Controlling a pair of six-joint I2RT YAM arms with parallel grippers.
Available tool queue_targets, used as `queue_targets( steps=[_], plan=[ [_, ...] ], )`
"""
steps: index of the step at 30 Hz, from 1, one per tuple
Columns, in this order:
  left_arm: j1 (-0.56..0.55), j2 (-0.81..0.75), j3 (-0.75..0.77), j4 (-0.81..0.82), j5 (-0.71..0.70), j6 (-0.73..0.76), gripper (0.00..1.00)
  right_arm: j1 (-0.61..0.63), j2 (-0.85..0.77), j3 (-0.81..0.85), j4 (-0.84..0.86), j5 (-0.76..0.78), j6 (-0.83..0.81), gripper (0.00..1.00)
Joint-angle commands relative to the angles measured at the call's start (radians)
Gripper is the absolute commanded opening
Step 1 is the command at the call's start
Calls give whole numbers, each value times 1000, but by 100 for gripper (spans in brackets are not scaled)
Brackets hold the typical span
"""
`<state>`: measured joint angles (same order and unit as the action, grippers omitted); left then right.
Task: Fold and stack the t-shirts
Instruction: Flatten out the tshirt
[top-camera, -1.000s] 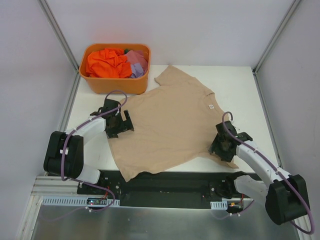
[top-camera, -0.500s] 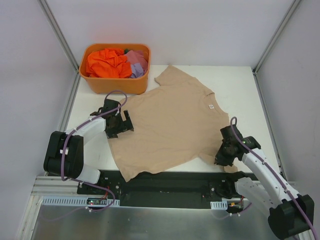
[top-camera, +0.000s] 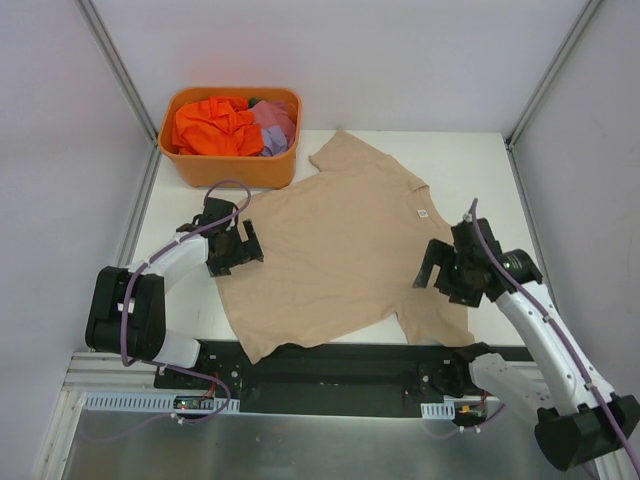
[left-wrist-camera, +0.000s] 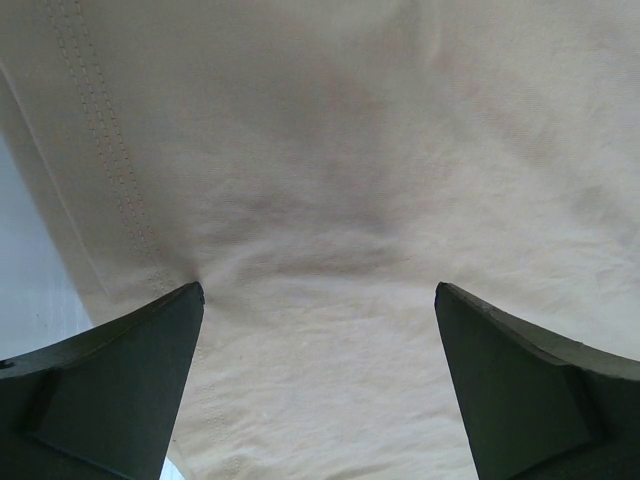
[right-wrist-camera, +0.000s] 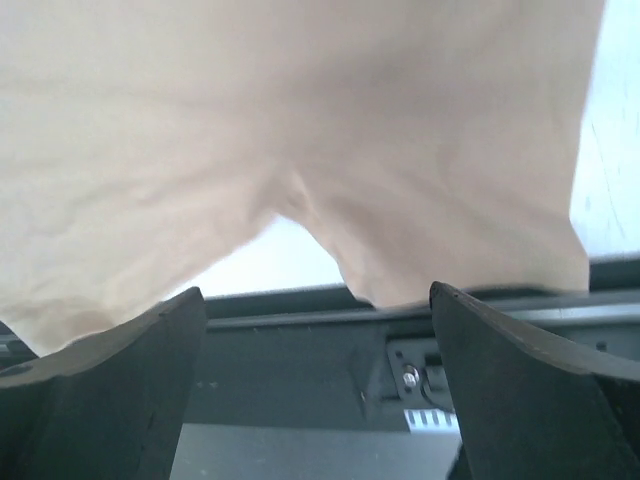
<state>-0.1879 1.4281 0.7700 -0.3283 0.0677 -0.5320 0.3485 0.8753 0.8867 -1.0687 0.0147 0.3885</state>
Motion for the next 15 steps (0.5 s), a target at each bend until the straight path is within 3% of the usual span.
queue_targets(
  steps=[1, 5, 10, 15],
  plan=[
    [8, -18, 20, -23, 0, 15, 99, -8, 186, 76, 310, -4, -122, 96],
    [8, 3, 29, -23, 20, 12, 99, -17, 532, 257, 561, -136, -226, 96],
    [8, 28, 37, -23, 17, 6, 99, -19, 1038, 721, 491, -165, -286, 96],
    [8, 61, 52, -23, 9, 3, 99, -39, 1332, 1015, 455, -137, -266, 96]
  ],
)
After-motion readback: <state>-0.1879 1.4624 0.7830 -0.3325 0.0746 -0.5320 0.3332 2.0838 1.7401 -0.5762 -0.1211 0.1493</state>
